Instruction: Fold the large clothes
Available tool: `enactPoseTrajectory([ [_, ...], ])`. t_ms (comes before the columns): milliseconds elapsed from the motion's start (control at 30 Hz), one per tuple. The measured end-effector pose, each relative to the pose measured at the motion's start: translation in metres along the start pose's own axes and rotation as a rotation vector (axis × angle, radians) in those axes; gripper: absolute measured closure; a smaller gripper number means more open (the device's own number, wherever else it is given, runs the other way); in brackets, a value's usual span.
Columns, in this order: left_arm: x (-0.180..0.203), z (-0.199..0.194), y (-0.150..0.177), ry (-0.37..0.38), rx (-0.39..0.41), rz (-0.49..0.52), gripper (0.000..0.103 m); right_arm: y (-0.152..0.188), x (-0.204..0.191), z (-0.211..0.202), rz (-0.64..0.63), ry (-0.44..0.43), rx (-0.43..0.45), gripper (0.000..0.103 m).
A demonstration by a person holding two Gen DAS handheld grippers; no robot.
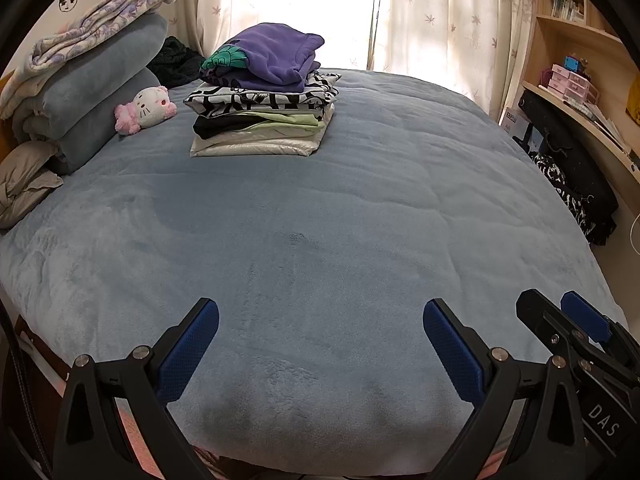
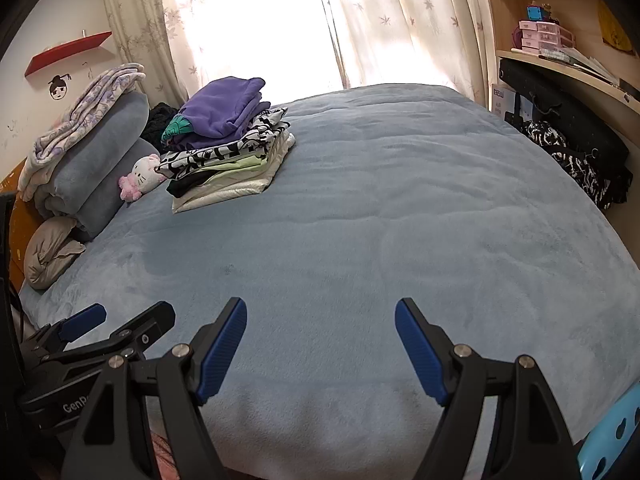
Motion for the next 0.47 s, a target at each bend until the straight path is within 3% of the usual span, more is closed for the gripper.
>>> enactPoseTrajectory([
  [467, -0.0040, 0.0033, 0.0018, -0.002, -0.015, 0.005, 0.002, 0.0028, 0.0006, 0.0045, 0.005, 0.002, -0.008, 0.026],
])
Point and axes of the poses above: each gripper's, at about its wrist camera, not at the fingertips, and z roughly the way its jaws point, x to its right, y to its underside, the point moved 4 cm from there along z, roughly the way its jaws point, and after that the axes turned 6 degrees about -y, right-handed, at the moved point
